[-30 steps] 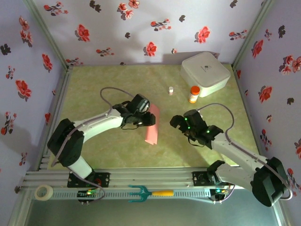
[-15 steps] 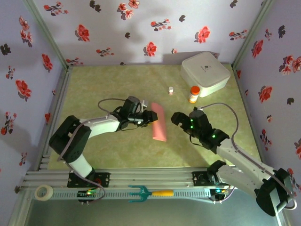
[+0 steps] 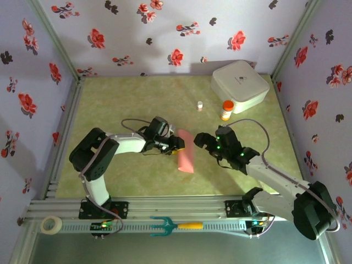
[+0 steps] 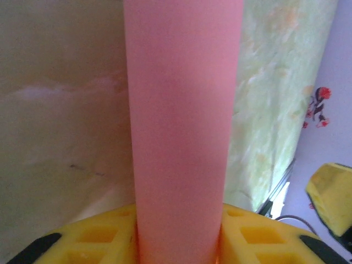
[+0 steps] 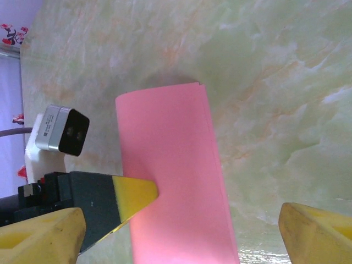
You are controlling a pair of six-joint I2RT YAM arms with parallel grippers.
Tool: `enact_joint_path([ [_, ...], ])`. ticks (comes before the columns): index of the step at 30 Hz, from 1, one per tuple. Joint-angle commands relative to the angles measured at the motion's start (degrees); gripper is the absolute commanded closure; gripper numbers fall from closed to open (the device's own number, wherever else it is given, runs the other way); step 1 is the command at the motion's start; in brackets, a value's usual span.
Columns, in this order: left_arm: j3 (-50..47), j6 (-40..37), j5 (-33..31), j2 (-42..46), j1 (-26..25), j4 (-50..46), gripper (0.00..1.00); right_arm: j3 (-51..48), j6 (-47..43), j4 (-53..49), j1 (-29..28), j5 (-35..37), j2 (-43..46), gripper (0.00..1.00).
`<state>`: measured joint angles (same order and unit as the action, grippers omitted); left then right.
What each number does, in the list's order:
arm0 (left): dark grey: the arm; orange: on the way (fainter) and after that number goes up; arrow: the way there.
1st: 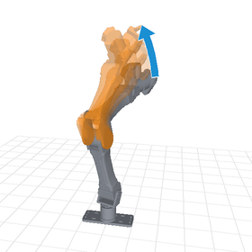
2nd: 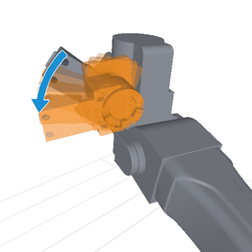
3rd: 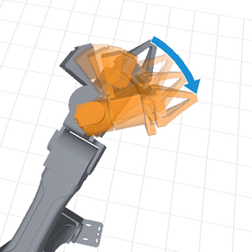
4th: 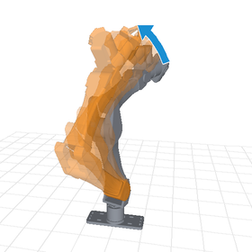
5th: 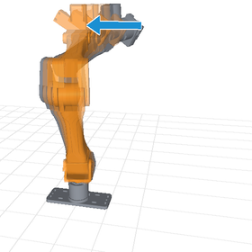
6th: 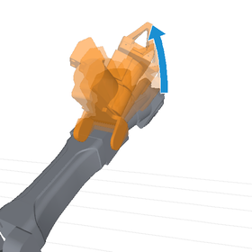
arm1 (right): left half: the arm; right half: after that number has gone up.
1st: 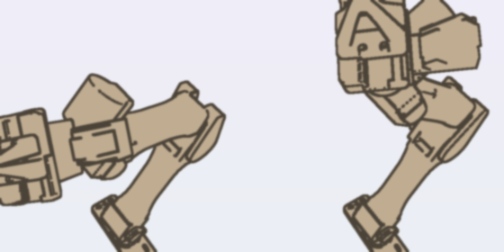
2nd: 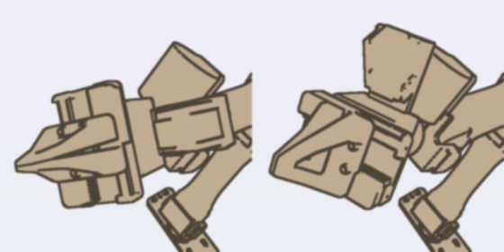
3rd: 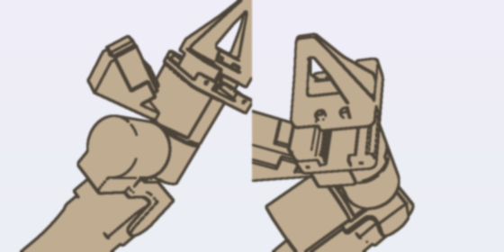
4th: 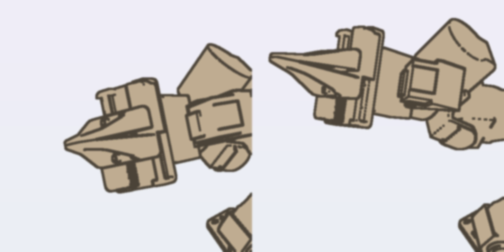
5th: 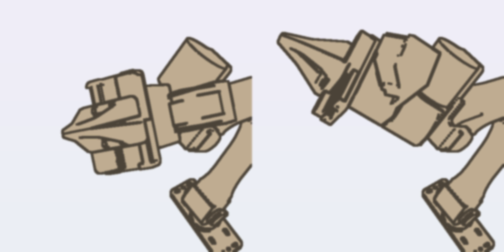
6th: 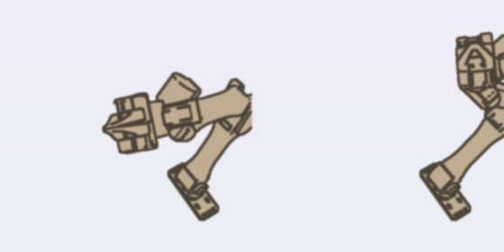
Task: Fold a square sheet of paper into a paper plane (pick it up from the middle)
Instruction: First fold the square sheet of paper in half at the center of the table.
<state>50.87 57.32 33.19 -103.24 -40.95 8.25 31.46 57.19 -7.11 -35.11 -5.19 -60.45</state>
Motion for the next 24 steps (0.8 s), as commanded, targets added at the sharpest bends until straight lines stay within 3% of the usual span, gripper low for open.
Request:
enact_joint_path([
  [1, 1.9, -4.4, -1.7, -0.5, 0.4, -6.3, 0.61, 0.0, 0.6, 2.0, 0.4, -1.2, -1.2, 0.09],
  [15, 3.9, -11.3, -10.4, 2.1, 0.0, -16.4, 0.45, -0.2, 1.5, 2.7, 0.4, -1.4, -2.9, 0.1],
  [24, 6.8, -16.6, -12.5, 1.4, 0.0, -24.1, 0.47, -0.4, 2.0, 2.7, 0.4, -1.2, -3.0, 0.09],
])
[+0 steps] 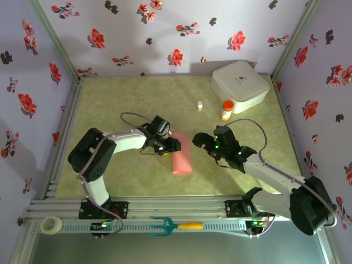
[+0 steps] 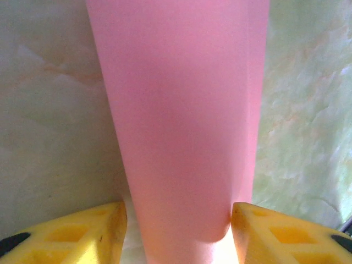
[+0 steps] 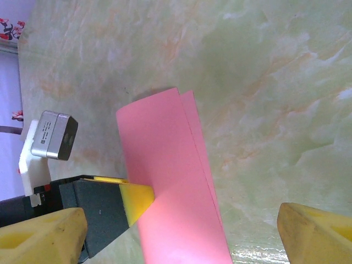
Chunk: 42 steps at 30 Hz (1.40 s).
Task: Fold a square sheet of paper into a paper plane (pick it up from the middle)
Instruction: First fold the square sheet of paper in half at the center of the table.
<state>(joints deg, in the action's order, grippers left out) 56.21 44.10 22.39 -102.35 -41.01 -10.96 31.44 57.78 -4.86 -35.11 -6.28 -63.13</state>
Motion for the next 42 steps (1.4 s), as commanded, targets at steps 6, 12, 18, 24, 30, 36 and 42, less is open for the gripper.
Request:
enact_joint_path([
  [6, 2.8, -5.3, -0.2, -1.3, 0.0, -6.7, 0.47, -0.5, 1.7, 0.5, 0.4, -0.2, -0.8, 0.09],
  [12, 4.0, -6.7, -1.8, -2.9, 0.0, -8.9, 0.45, -0.9, 1.9, 1.2, 0.4, -0.7, -1.4, 0.1],
  [18, 4.7, -6.0, -2.7, -4.2, -0.3, -8.7, 0.43, -1.2, 2.3, 2.2, 0.3, -1.4, -3.0, 0.1],
  [24, 6.5, -7.2, -5.2, -6.6, -0.8, -12.5, 0.43, -1.6, 2.4, 2.4, 0.3, -1.4, -3.3, 0.1],
  [30, 7.8, -7.4, -7.2, -7.7, -1.3, -14.6, 0.41, -1.5, 3.3, 1.7, 0.3, -1.5, -5.0, 0.11],
  [36, 8.4, -7.6, -9.0, -8.7, -1.5, -16.1, 0.4, -1.4, 4.5, 0.6, 0.3, -0.7, -6.2, 0.11],
  [42, 9.1, -8.2, -9.6, -9.3, -1.6, -17.4, 0.42, -0.8, 4.6, -0.1, 0.3, -0.9, -7.0, 0.11],
])
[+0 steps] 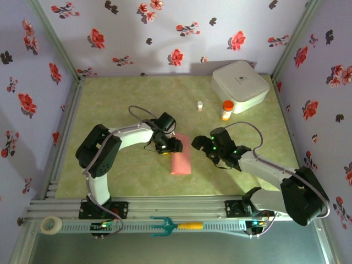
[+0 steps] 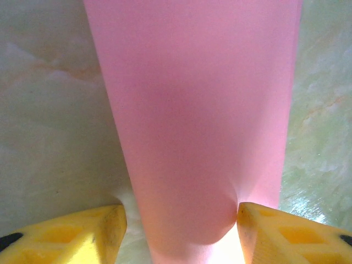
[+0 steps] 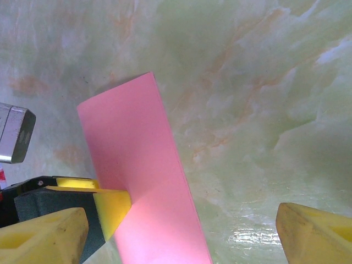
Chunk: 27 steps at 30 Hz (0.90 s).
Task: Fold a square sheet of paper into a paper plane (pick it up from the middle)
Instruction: First fold the square sheet of paper in half at the center of the table.
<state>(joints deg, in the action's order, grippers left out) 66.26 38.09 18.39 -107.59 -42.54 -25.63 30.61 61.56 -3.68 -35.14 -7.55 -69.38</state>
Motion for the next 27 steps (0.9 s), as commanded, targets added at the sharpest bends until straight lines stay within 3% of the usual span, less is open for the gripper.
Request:
enact_joint_path([
  [1, -1.0, -2.2, -5.7, -4.0, 0.0, -2.9, 0.42, 0.2, 0.8, -1.2, 0.3, 0.4, -0.9, 0.11],
  [27, 0.6, -3.8, -6.9, -7.2, -0.1, -5.2, 0.41, 1.1, 0.5, -2.0, 0.4, 0.1, -1.5, 0.11],
])
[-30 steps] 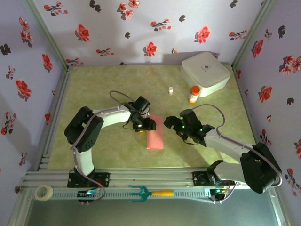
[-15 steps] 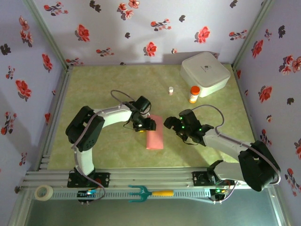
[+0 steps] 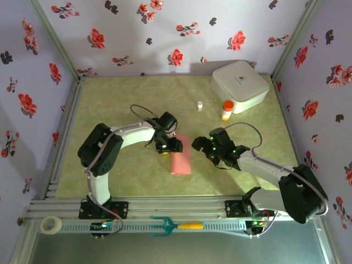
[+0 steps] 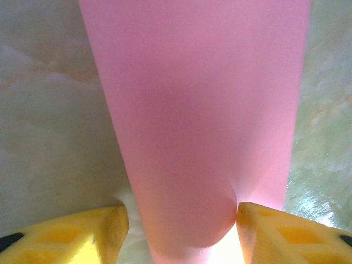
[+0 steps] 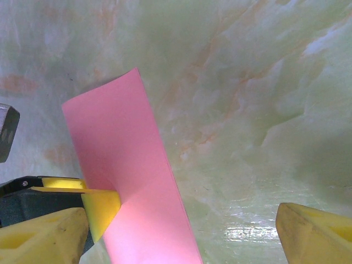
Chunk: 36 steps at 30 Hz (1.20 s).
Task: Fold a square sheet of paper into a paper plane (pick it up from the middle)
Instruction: First fold the square sheet of paper in half at the center of the table, then hold the paper at the center of the table.
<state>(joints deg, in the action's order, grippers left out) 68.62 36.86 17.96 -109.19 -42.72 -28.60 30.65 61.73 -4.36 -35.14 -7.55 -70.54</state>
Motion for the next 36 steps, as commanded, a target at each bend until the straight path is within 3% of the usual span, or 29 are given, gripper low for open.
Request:
enact_joint_path([
  [1, -1.5, -2.9, -6.7, -5.9, 0.0, -2.8, 0.42, 1.1, 0.3, -1.4, 0.3, 0.1, -0.3, 0.11],
  [36, -2.4, -0.5, -8.4, -6.7, -0.2, -1.9, 0.41, 0.4, 0.7, -0.6, 0.3, 0.1, -0.2, 0.13],
])
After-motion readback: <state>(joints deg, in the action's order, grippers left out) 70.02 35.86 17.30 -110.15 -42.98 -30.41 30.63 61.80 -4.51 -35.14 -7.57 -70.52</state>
